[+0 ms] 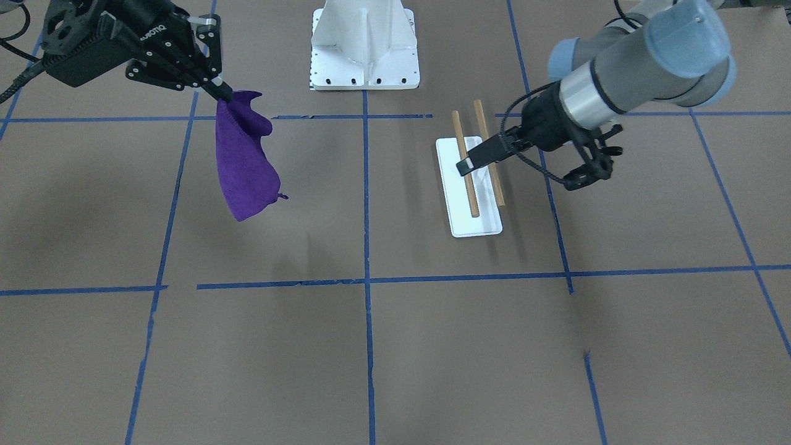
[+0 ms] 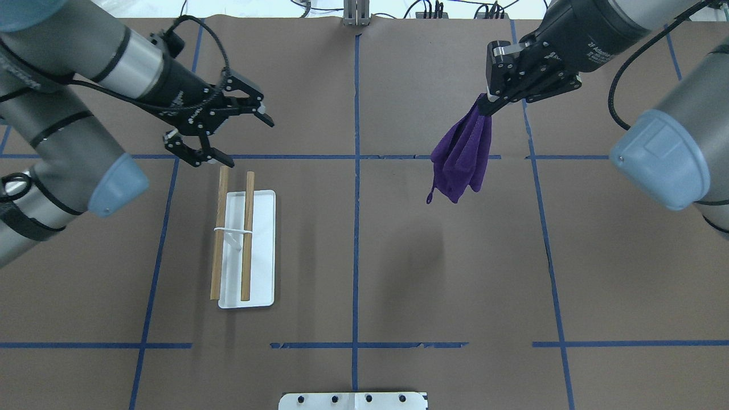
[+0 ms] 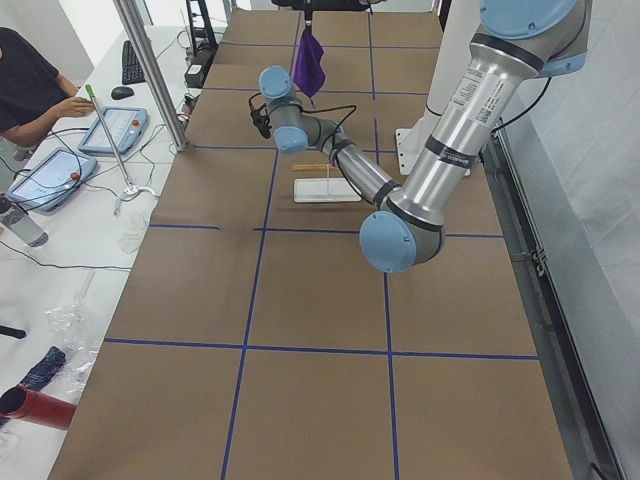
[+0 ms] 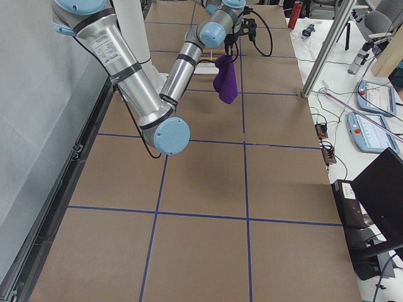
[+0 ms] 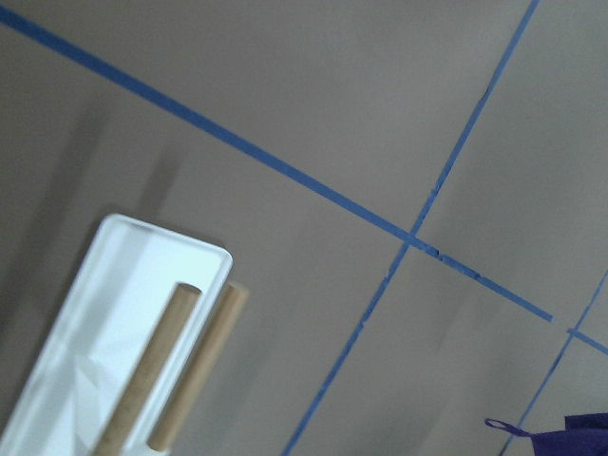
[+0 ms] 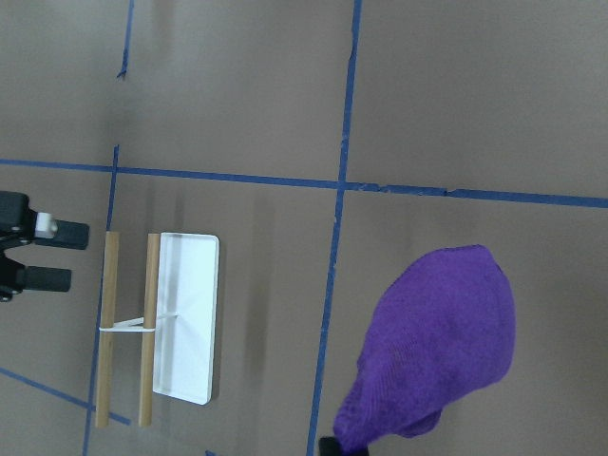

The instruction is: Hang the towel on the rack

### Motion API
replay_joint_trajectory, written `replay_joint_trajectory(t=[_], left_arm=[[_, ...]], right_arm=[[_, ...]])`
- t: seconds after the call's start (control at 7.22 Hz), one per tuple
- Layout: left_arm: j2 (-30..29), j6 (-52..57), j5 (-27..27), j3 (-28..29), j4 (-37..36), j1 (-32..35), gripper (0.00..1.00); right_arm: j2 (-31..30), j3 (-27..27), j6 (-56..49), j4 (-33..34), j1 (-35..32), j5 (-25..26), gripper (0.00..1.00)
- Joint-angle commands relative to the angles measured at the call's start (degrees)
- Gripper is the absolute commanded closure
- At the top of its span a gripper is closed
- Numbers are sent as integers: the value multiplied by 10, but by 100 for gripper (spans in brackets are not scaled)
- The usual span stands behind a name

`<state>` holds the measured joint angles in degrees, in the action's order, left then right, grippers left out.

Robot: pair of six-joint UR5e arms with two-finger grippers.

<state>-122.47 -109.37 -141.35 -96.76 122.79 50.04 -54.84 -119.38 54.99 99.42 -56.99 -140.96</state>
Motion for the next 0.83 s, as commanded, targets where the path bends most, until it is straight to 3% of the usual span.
replay_joint_trajectory(t=[0.0,0.28,0.69], left_arm=[[-57,-86,26,29,13,-33,0],[-99,-194,62,93,114,-40,0],[-109,-259,92,93,146,-63,0]], right_arm=[[5,-1,0,-25,28,2,100],[6,2,0,-62,46,5,100],[15,4,7,-67,49,6,100]])
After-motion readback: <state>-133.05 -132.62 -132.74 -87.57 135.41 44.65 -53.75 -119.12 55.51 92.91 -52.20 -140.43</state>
